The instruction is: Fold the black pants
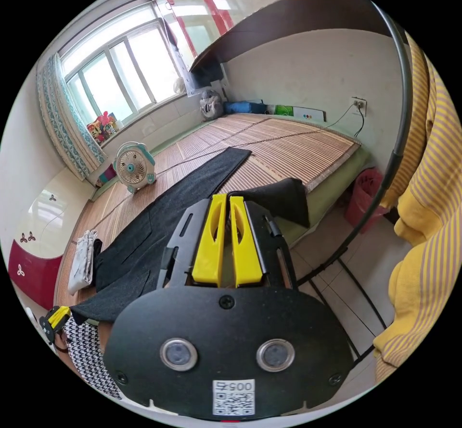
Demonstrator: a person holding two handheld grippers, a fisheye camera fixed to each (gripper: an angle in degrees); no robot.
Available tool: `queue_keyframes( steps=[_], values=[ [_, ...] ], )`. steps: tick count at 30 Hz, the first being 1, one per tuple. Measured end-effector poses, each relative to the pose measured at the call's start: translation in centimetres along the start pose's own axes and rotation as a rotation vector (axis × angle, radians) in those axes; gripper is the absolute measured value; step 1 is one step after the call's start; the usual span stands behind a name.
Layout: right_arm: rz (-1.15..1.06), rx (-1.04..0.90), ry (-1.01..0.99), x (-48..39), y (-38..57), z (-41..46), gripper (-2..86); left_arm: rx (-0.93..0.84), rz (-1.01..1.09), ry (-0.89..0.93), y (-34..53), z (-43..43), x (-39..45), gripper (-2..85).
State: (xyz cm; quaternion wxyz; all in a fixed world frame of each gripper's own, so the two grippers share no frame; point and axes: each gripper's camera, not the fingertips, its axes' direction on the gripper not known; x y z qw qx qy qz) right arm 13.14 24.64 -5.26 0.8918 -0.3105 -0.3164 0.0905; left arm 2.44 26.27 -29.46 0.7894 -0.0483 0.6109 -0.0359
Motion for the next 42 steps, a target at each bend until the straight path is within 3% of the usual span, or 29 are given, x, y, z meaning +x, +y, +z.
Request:
queue_keyframes(
  steps=[14,18,21,27,32,36,42],
  values=[
    [-0.093,0.028,0.027,-11.0,-9.2,7.8,-1.5,0.015,-0.287,-0.168,-8.7,7.3,-9.0,-0.2],
    [-0.156,0.012,0.084,-15.7,-12.2,11.8,-1.5,0.005,-0.499,-0.398,-9.9,10.9,-13.2,-0.3],
    [-0.196,-0.037,0.098,-19.7,-14.7,16.5,-1.5,-0.011,-0.604,-0.281,-10.4,13.5,-17.7,-0.3],
    [-0.306,-0.116,0.173,-29.4,-17.8,26.3,-1.2,-0.007,-0.582,-0.268,-14.9,17.5,-19.7,-0.3],
    [-0.302,-0.336,0.173,-33.5,-16.6,34.9,2.2,-0.05,-0.591,-0.142,-18.7,23.1,-21.8,0.2],
    [-0.287,-0.346,0.085,-34.7,-12.5,34.6,4.3,-0.143,-0.571,0.056,-19.9,27.0,-23.1,5.9],
    [-0.293,-0.329,-0.064,-37.5,-7.9,30.6,7.4,-0.284,-0.559,0.116,-22.2,31.6,-23.9,7.1]
  ],
)
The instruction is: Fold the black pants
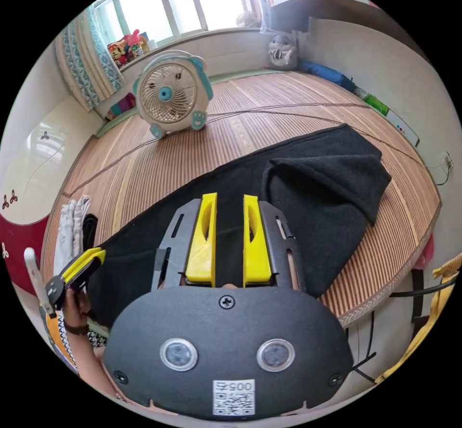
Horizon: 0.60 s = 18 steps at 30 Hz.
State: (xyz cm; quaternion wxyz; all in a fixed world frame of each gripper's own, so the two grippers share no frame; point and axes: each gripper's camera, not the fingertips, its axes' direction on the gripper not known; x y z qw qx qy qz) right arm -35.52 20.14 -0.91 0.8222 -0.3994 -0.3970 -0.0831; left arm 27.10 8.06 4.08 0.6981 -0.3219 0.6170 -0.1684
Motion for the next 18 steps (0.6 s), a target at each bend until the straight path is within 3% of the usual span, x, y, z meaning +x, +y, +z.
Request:
queue_keyframes(
  steps=[8,14,18],
  values=[
    [-0.05,-0.169,-0.103,-0.8,-1.2,1.0,8.7,0.046,0.083,0.029,-1.3,-2.7,2.3,6.6],
    [-0.138,-0.235,-0.027,-1.5,-2.9,3.6,9.0,-0.087,0.204,0.09,-3.4,-0.1,3.7,7.6],
    [-0.171,-0.294,-0.001,-2.2,-3.7,5.6,9.7,-0.192,0.302,0.029,-4.3,1.8,5.7,7.7]
  ],
)
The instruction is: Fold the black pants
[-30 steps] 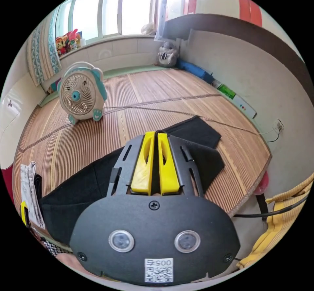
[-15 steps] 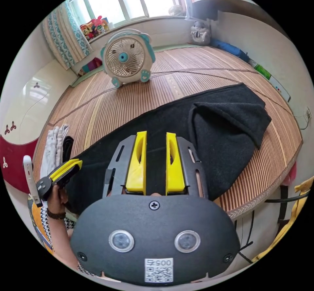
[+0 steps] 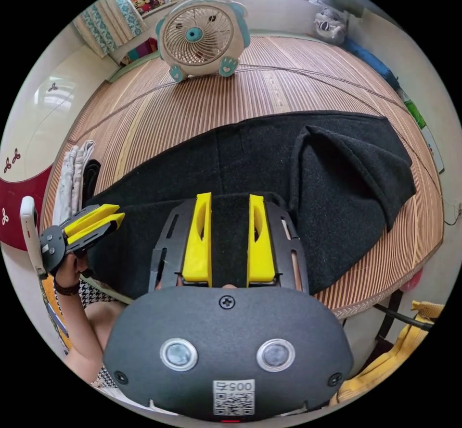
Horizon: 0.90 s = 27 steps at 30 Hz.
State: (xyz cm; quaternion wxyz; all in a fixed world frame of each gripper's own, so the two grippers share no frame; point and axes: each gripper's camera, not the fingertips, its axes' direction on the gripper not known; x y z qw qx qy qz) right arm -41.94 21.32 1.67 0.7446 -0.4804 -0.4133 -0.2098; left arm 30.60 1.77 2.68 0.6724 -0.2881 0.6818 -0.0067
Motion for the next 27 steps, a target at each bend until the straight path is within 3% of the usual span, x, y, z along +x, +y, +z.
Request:
queue_keyframes(
  steps=[3,9,18,27],
  values=[
    [-0.018,-0.097,0.049,-0.3,-1.1,2.2,10.1,-0.029,0.04,-0.043,-0.7,0.8,0.9,7.8],
    [-0.085,-0.117,0.094,-1.2,-1.5,2.7,8.9,-0.025,0.033,-0.027,-0.7,1.1,0.9,6.4],
    [-0.182,-0.063,0.172,-3.0,0.2,1.3,1.6,0.005,0.079,-0.033,0.6,0.8,2.0,1.1],
    [-0.122,0.099,0.092,-2.8,4.4,-4.0,0.5,0.093,0.039,-0.014,3.4,-2.1,2.6,0.3]
  ],
)
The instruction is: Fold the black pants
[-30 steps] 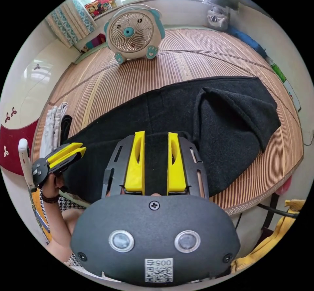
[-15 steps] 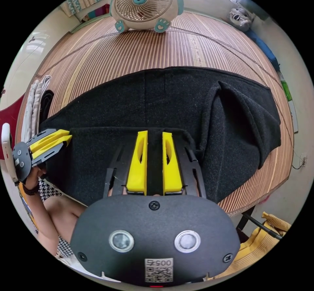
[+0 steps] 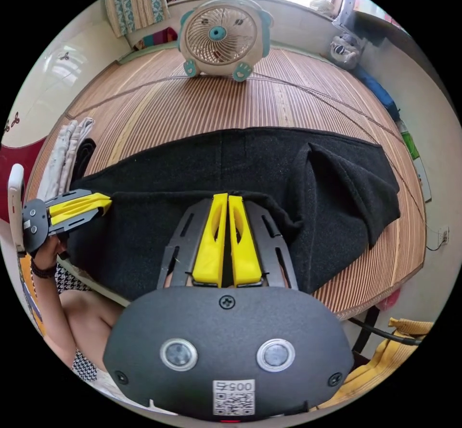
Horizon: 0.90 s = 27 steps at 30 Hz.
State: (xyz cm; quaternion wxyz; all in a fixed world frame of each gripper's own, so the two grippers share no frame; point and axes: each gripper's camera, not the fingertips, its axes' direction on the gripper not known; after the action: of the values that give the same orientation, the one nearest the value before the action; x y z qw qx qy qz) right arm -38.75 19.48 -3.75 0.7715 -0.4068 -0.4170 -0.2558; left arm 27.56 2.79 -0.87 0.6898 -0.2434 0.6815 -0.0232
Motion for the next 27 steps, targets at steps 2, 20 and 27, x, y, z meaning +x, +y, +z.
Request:
queue_keyframes(
  steps=[2,20,27],
  values=[
    [0.001,0.065,0.01,-0.5,1.4,-1.9,0.4,0.031,-0.01,-0.023,0.8,-1.1,0.5,0.3],
    [0.006,0.462,-0.053,-3.9,6.2,-9.9,-1.5,0.327,-0.232,-0.154,9.2,-8.4,0.8,0.2],
    [-0.042,0.392,-0.016,-6.2,3.9,-5.8,-1.6,0.201,-0.256,-0.202,6.5,-4.6,-1.1,0.2]
  ],
)
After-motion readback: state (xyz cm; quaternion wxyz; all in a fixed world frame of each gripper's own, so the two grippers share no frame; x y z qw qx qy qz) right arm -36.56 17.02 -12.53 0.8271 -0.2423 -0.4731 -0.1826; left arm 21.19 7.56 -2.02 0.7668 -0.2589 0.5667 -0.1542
